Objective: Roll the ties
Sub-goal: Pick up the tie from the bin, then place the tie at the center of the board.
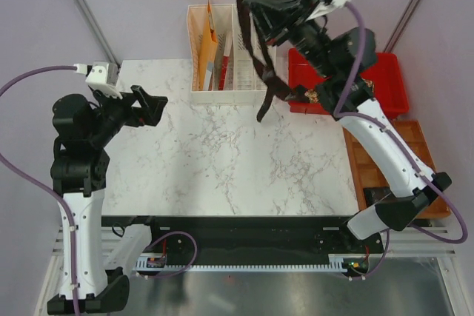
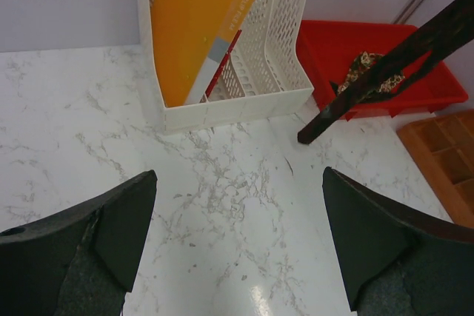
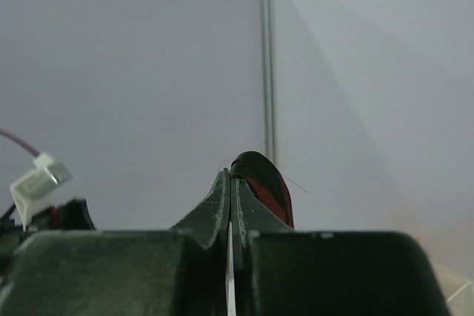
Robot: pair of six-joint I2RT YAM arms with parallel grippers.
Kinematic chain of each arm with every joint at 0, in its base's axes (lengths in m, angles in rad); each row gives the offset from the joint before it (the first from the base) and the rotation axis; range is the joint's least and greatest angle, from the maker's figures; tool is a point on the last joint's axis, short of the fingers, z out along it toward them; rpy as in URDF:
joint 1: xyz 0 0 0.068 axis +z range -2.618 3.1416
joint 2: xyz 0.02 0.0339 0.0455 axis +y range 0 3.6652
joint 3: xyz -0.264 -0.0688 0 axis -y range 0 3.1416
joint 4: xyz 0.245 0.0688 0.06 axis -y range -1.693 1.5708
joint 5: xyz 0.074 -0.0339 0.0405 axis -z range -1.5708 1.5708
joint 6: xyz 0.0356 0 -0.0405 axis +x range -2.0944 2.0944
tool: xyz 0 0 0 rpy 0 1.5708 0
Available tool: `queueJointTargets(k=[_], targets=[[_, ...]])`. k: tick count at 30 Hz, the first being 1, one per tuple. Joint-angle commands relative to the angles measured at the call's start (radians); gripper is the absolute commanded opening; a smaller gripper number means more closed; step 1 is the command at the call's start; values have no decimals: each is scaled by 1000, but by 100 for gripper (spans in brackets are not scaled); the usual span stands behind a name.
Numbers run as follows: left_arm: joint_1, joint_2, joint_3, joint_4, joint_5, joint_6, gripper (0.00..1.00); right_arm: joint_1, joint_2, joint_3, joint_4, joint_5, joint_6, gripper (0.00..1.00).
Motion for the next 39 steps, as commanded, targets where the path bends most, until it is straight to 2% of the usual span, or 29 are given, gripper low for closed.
queueJointTargets(k=[1,3,6,9,13,16,20,24,30,32,33,34,35,36,37,39], targets=[[14,-30,53,-54,-13,-37,100,106,35,-143,61,-8,-41,0],[21,-50,15,-74,-5,-12,99,163,58,-122,110,6,-45,0],[22,-113,-59,-56,53,3,99,215,133,11,129,72,-70,0],[23,-172,-142,-2,85,-9,99,240,234,210,161,92,-13,0],[23,-198,-189,68,48,-8,99,292,401,566,165,117,33,0],[23,-179,-194,110,19,-14,100,359,467,685,217,147,-4,0],[23,-156,-189,139,-69,-24,100,412,429,621,317,167,-44,0],[23,-152,-217,153,-120,-24,100,412,302,429,355,230,-140,0],[22,-129,-294,225,57,15,98,412,311,493,382,300,-212,0],[22,-126,-320,231,140,90,96,407,273,445,345,343,-353,0],[23,-121,-329,218,178,122,95,402,200,332,331,379,-410,0],[22,-104,-343,190,221,231,95,374,152,256,292,409,-503,0],[22,-97,-349,150,333,308,94,360,100,174,261,429,-565,0],[22,-89,-358,77,369,375,94,349,-2,15,223,461,-608,0],[22,-83,-390,53,380,472,94,318,-52,-58,111,532,-633,0],[22,-64,-426,-11,386,564,94,283,-175,-232,2,583,-664,0]])
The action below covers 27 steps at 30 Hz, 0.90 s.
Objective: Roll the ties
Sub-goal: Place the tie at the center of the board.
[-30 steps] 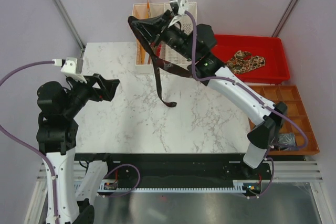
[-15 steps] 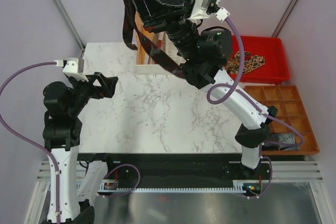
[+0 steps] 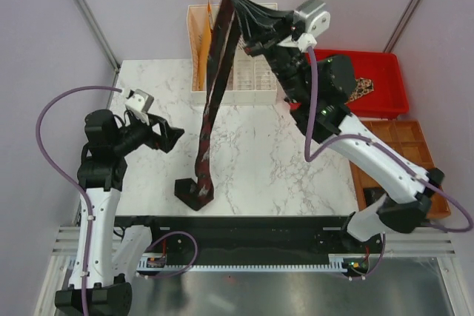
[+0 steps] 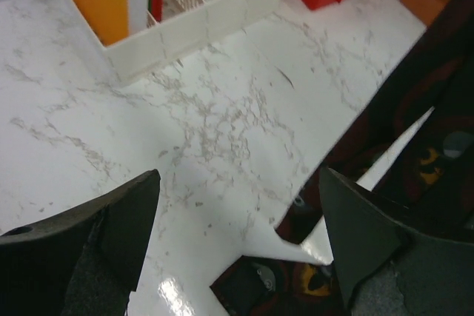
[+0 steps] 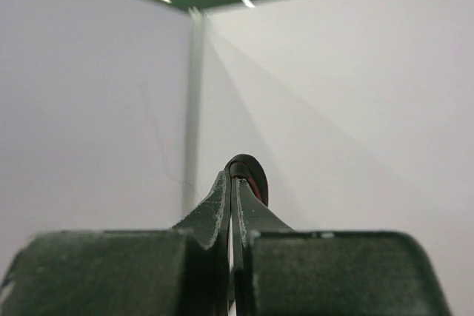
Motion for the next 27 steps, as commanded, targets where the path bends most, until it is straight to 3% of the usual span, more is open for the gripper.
queueJointTargets(k=[1,6,11,17,27], targets=[[1,36,-87,-169,173,430,95,-105,-256,-290,-248,204,-198,0],[-45,198,-78,-393,184,716,98,-135,-386,-525,-301,266,-238,0],[-150,283,-133,-447,-72,914,92,-214,-452,-562,-417,297,-221,0],[-202,343,-250,-346,-224,905,92,-234,-515,-611,-494,268,-204,0],[-389,434,-337,-210,-257,804,86,-242,-502,-587,-615,215,-174,0]])
